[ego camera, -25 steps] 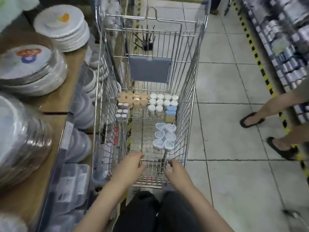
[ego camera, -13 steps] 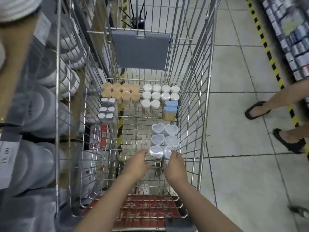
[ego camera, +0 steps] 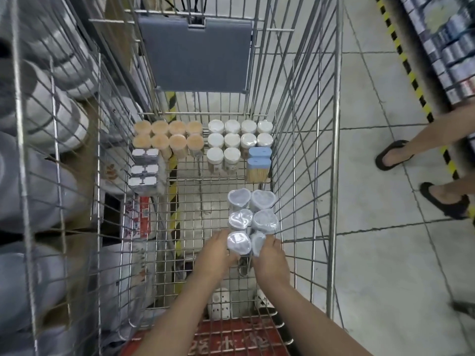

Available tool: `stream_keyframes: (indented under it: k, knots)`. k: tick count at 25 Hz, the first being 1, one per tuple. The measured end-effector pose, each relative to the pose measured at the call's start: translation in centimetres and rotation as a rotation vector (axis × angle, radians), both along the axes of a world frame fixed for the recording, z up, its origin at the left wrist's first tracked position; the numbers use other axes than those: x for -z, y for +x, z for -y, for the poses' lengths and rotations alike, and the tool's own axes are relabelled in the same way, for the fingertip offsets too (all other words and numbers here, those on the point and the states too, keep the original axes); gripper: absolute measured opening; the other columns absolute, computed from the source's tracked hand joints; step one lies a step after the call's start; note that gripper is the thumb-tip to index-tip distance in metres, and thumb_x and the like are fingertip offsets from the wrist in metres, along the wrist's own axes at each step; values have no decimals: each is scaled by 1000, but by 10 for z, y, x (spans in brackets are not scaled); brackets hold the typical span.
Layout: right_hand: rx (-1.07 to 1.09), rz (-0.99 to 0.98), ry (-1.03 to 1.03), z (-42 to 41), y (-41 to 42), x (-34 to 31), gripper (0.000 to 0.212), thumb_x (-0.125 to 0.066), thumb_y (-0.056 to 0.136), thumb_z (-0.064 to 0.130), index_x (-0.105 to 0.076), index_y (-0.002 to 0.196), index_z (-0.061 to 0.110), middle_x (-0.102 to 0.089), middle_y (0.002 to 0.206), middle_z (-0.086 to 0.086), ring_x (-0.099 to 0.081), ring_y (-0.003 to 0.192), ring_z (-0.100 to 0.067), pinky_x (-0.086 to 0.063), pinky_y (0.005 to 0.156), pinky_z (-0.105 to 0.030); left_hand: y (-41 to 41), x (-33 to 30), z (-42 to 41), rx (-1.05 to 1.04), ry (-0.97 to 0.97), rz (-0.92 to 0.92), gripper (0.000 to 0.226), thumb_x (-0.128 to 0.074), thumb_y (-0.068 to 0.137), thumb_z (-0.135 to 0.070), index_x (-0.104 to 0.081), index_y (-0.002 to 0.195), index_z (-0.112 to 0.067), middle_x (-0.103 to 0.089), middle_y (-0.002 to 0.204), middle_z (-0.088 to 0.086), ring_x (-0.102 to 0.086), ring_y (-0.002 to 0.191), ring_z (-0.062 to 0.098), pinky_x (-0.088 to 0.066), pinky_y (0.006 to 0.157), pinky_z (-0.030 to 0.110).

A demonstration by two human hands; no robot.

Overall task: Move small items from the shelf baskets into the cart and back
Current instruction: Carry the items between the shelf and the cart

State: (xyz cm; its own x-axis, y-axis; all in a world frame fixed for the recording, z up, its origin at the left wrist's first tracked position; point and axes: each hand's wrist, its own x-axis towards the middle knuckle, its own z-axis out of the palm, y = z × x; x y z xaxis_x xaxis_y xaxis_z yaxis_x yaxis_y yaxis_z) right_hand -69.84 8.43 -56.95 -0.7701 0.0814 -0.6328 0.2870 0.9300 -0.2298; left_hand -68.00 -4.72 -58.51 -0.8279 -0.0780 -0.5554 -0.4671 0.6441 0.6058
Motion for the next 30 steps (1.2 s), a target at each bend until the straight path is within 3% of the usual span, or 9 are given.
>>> stream_keyframes:
  k: [5,8,12,14,17,23,28,30]
  knots:
    - [-11,12,-25,0,1,-1,62,-64,86,11,-31,138,19,-46,122,-7,-54,105,-23,-47,84,-31,7,4,4,176,-155,21,66,-74,77,-33,-43,136,-29,-47,132,-2,-52,115,17,-45,91,30]
    - [2,31,-99,0,3,-6,62,-68,83,15,-35,136,16,-48,119,-8,-54,105,-24,-44,85,-29,15,-1,8,87,-84,22,67,-74,77,-32,-44,137,-26,-50,131,-2,-52,115,18,-45,95,34]
    - [12,41,-182,1,4,-30,55,-75,76,16,-47,124,14,-57,117,-6,-56,105,-22,-44,80,-29,25,-27,25,-108,44,-22,57,-80,72,-28,-57,124,-26,-62,114,-10,-60,103,13,-48,87,32]
    - [44,41,-244,1,4,-51,51,-77,74,14,-51,118,14,-60,111,-2,-56,96,-19,-41,73,-25,29,-50,35,-172,69,-30,55,-79,73,-27,-57,123,-26,-65,110,-10,-61,99,13,-48,83,29]
    - [50,24,-359,3,6,-91,50,-77,72,15,-52,116,16,-62,101,1,-57,87,-16,-47,72,-29,35,-94,49,-256,69,-66,53,-78,75,-30,-54,122,-30,-63,105,-11,-60,95,12,-46,74,24]
    - [29,39,-583,-2,24,-188,57,-77,71,16,-51,121,22,-60,105,6,-58,96,-14,-47,77,-25,81,-195,68,-494,209,-188,45,-78,75,-23,-54,111,-34,-61,99,-21,-59,92,3,-49,76,22]
    - [10,36,-818,-2,46,-263,43,-78,72,24,-59,110,23,-66,103,11,-62,93,-5,-46,64,-8,124,-275,75,-667,274,-362,34,-73,79,-8,-61,102,-30,-67,98,-10,-62,84,-4,-46,65,10]
    - [25,30,-904,2,50,-290,41,-76,71,28,-62,109,21,-68,101,7,-63,91,-10,-48,68,-13,139,-307,72,-754,318,-442,27,-71,81,-8,-63,100,-25,-68,97,-7,-63,83,-1,-48,63,8]
